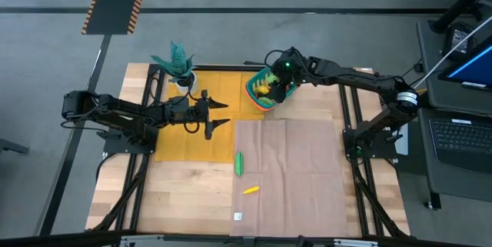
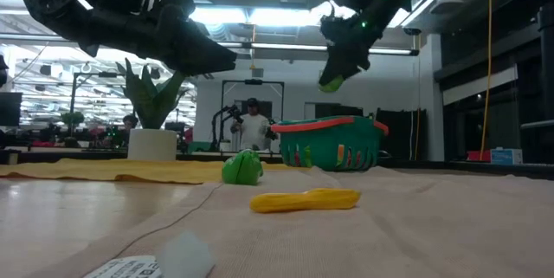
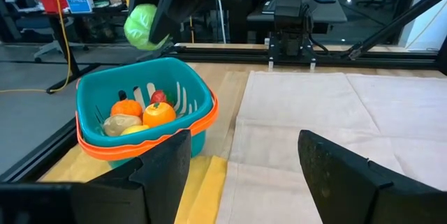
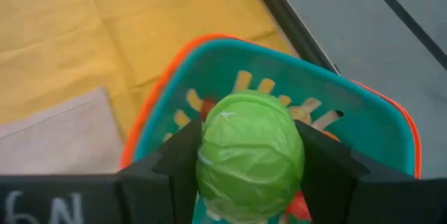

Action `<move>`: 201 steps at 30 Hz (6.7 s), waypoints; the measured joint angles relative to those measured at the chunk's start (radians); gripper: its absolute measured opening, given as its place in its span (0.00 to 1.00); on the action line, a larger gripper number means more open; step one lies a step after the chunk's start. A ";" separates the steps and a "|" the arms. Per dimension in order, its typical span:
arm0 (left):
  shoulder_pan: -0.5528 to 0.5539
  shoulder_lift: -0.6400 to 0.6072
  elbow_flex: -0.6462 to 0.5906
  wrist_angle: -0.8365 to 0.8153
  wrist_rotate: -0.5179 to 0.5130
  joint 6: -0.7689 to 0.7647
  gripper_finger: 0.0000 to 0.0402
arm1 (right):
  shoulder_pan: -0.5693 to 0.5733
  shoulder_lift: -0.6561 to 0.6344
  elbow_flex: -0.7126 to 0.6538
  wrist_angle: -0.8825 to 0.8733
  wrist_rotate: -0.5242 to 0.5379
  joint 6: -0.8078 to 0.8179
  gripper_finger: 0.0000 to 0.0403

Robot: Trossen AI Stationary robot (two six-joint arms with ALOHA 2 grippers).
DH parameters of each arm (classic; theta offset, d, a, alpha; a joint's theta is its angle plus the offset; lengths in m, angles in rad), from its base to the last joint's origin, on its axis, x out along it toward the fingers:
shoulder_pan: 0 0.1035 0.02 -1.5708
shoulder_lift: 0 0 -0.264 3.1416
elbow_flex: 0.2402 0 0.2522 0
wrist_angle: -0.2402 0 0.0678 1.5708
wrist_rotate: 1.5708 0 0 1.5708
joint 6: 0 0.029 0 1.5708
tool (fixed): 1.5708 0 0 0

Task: Pick and placing Produce into tupperware
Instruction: Put the cabbage into the basket, then put the green peas into the basket

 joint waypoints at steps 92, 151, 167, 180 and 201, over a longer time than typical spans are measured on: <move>-0.005 0.000 0.000 -0.002 -0.001 0.020 0.64 | 0.279 -0.271 -0.809 1.078 -0.002 0.027 0.91; -0.768 0.532 0.738 -1.014 -1.049 -1.135 0.64 | 0.410 -0.270 -0.845 1.133 0.002 0.004 0.91; -0.681 0.805 1.178 -1.630 -0.807 -1.495 0.64 | 0.409 -0.270 -0.845 1.120 0.002 -0.066 0.91; -0.667 0.977 1.450 -1.918 -0.636 -1.696 0.64 | 0.406 -0.270 -0.845 1.118 0.002 -0.106 0.91; -0.660 0.977 1.450 -1.888 -0.606 -1.699 0.64 | 0.406 -0.270 -0.845 1.099 0.002 -0.103 0.91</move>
